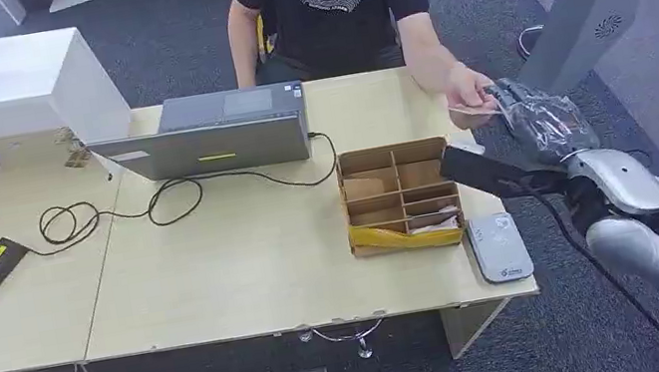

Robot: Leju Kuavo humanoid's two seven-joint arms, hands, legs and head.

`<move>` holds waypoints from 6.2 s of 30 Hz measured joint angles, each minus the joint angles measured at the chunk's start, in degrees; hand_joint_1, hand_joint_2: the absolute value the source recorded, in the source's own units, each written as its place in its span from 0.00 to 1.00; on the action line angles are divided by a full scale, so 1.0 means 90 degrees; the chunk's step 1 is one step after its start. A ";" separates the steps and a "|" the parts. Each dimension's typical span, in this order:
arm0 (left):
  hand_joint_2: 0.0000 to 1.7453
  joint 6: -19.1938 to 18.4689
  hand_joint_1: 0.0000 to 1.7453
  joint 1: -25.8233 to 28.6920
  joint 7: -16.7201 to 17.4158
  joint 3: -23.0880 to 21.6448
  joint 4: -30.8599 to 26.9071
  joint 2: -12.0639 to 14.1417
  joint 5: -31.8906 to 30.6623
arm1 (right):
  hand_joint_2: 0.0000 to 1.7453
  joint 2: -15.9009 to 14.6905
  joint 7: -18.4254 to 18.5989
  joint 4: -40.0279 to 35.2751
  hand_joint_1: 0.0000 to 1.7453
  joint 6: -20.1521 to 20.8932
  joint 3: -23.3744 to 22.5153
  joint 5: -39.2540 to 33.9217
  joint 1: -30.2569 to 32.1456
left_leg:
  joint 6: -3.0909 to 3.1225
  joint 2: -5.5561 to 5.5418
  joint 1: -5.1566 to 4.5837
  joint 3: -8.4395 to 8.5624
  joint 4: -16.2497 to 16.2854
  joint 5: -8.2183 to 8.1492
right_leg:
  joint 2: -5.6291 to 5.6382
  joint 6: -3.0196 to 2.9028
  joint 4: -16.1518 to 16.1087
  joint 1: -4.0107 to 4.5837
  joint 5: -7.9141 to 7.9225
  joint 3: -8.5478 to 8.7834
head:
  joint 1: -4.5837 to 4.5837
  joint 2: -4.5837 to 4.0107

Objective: Pass the card to the sensor for recognition and then transmit it.

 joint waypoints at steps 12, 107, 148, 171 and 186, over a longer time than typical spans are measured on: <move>0.00 0.0036 0.00 0.0011 0.0000 -0.0406 -0.0051 0.0080 0.0238 | 1.00 -0.0190 0.0360 0.0167 0.00 0.0457 0.0399 0.2318 -0.0036 | 0.0000 0.0019 0.0000 -0.0001 0.0001 -0.0001 | 0.0019 -0.0004 0.0000 0.0000 0.0004 -0.0007 | 0.0002 -0.0002; 0.00 0.0209 0.00 -0.0025 0.0163 -0.1691 -0.0190 0.0151 0.1418 | 1.00 0.1241 -0.1304 0.3264 1.00 -0.2234 0.0056 -0.0164 0.1391 | 0.0000 0.0025 0.0000 0.0022 0.0001 -0.0001 | 0.0026 -0.0008 -0.0001 0.0001 0.0010 0.0009 | 0.0002 -0.0002; 0.00 0.0177 0.00 -0.0104 0.0019 -0.2561 -0.0190 0.0275 0.2152 | 1.00 0.0614 -0.0418 0.1003 1.00 -0.1576 -0.0464 0.0226 0.0069 | -0.0001 0.0036 0.0001 0.0015 0.0001 0.0000 | 0.0032 -0.0008 0.0001 0.0001 0.0018 0.0003 | 0.0000 -0.0002; 0.00 0.0039 0.00 -0.0185 -0.0104 -0.2925 -0.0209 0.0275 0.2152 | 1.00 0.1737 -0.0964 0.1790 1.00 -0.1700 0.0059 0.0268 -0.0368 | -0.0005 0.0027 0.0005 0.0007 0.0001 0.0003 | 0.0026 -0.0008 0.0000 0.0006 0.0018 0.0000 | 0.0005 0.0000; 0.00 -0.0015 0.00 -0.0187 -0.0104 -0.3126 -0.0209 0.0279 0.2106 | 1.00 0.1797 -0.0398 0.2128 0.00 -0.1707 0.0114 0.0940 -0.0178 | -0.0005 0.0033 0.0005 0.0009 0.0001 0.0003 | 0.0031 -0.0008 0.0000 0.0006 0.0018 -0.0006 | 0.0002 0.0000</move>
